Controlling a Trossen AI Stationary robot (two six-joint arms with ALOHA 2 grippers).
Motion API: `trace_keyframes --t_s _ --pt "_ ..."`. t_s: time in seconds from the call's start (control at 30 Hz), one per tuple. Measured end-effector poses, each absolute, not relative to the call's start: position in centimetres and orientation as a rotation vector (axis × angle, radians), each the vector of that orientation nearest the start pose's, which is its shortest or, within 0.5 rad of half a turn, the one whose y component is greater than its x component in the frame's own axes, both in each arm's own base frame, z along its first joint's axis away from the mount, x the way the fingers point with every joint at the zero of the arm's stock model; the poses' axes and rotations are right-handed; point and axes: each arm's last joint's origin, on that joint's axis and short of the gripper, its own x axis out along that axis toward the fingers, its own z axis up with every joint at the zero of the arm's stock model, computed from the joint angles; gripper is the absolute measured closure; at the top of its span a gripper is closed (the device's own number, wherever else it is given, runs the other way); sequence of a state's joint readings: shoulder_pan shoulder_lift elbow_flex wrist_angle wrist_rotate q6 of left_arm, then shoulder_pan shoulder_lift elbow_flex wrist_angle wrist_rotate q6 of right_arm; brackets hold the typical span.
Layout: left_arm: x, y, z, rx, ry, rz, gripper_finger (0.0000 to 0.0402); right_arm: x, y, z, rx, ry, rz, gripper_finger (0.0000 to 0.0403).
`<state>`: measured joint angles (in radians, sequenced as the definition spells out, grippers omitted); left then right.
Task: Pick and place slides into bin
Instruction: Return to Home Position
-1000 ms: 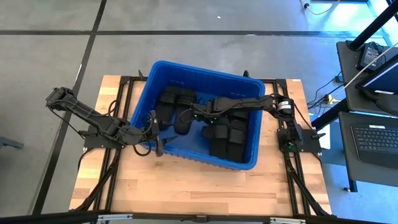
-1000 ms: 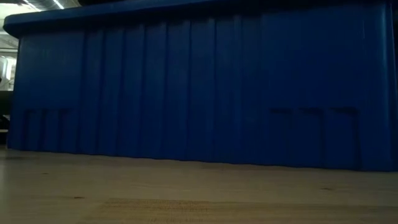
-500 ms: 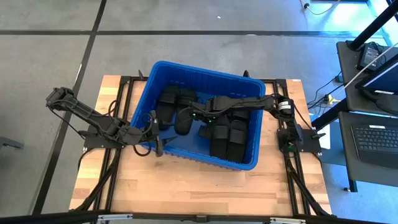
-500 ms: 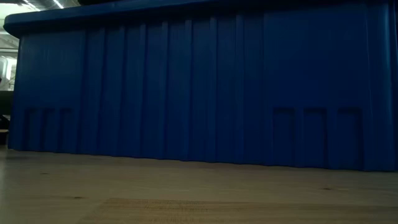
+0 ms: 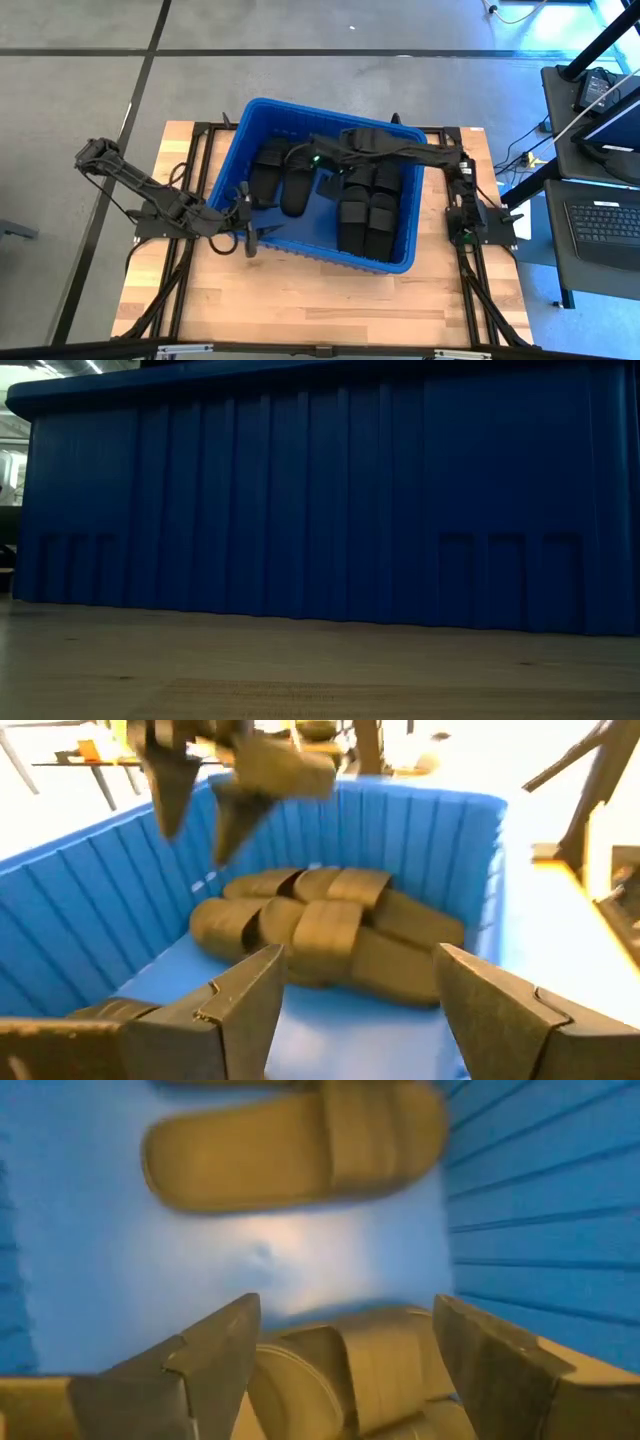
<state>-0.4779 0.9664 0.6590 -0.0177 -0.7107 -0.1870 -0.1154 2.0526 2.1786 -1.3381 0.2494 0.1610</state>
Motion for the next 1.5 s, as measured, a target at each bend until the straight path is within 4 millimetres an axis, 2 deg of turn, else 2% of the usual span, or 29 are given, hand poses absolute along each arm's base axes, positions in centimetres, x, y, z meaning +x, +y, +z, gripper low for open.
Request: trace_keyframes --t_s 0.2,0.37,0.47,0.63,0.9,1.07,1.2,1.33,1.5 --pt "17.3 -8.4 29.0 -0.091 0.174 0.179 0.0153 36.5 -4.2 40.4 0.107 1.017 -0.432 0.0107" --pt "15.7 -8.8 30.1 -0.124 0.129 0.110 0.0153 31.8 -1.4 44.4 0.141 0.917 -0.495 0.0107" --pt "15.0 -9.0 30.5 -0.141 0.108 0.073 0.0153 29.4 1.0 45.9 0.173 0.875 -0.473 0.0107" --pt "14.2 -9.4 30.9 -0.153 0.094 0.024 0.0153 27.3 5.9 46.8 0.192 0.848 -0.332 0.0107" --pt "13.8 -10.2 30.8 -0.154 0.103 -0.056 0.0153 26.0 14.9 45.6 0.149 0.906 -0.027 0.0107" --pt "13.7 -10.4 30.8 -0.178 0.112 -0.095 0.0153 24.7 19.9 44.0 0.126 0.934 0.017 0.0107" --pt "13.5 -10.7 30.8 -0.179 0.121 -0.143 0.0153 22.7 23.6 41.6 0.066 0.873 -0.093 0.0107" --pt "13.4 -10.9 30.8 -0.178 0.122 -0.158 0.0153 21.1 26.9 38.2 0.065 0.809 -0.125 0.0107" --pt "13.4 -10.9 30.8 -0.180 0.119 -0.157 0.0153 20.1 28.9 33.9 0.173 0.835 -0.154 0.0107"
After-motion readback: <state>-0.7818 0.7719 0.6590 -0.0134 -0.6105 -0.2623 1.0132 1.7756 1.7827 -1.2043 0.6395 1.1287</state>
